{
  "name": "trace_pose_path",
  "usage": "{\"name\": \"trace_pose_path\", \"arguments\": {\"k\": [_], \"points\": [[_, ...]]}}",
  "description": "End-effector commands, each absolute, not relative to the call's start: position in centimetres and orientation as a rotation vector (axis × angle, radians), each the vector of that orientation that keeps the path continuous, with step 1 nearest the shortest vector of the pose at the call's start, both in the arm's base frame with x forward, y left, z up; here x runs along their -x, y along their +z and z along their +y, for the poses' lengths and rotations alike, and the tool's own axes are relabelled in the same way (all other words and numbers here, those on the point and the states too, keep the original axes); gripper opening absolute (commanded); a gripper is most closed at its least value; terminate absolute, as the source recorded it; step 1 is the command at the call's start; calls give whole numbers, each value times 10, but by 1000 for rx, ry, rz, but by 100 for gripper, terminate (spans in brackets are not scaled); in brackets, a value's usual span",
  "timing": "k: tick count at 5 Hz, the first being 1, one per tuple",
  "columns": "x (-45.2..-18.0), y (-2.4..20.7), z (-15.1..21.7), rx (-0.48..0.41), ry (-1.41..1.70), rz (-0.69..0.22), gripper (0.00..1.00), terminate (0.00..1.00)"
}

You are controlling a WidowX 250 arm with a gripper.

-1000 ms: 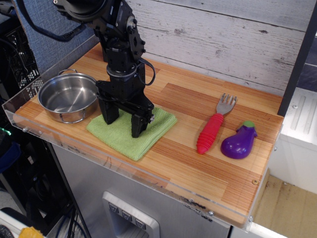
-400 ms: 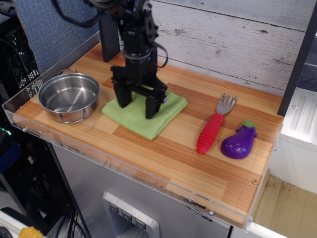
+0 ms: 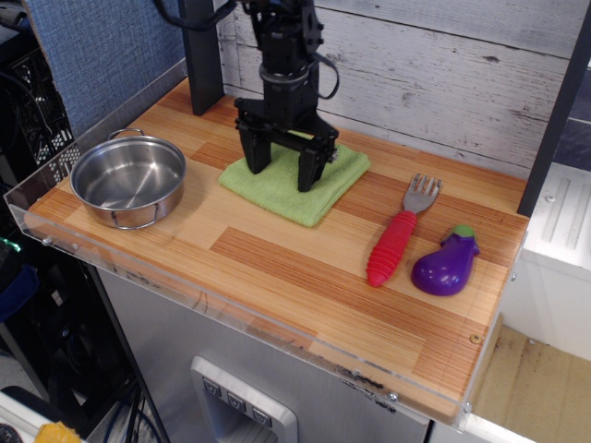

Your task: Move the green cloth from left side to right side

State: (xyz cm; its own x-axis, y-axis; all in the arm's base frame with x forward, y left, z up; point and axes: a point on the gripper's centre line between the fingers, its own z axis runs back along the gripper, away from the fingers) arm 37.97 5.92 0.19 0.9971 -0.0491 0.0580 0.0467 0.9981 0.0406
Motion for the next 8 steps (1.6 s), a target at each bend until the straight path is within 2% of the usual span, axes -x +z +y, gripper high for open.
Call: {"name": "trace_pose_path", "arguments": {"k": [1,3,5,6,8], "points": [[-386,-26,50,-12,6,13,100,0],[-395,1,52,-3,61,-32,100,0],[-410,53,52,1,56,-134,100,0],[-416,73,46,-6,38,-159,100,0],[-424,91,37,-18,11,-181,100,0]]}}
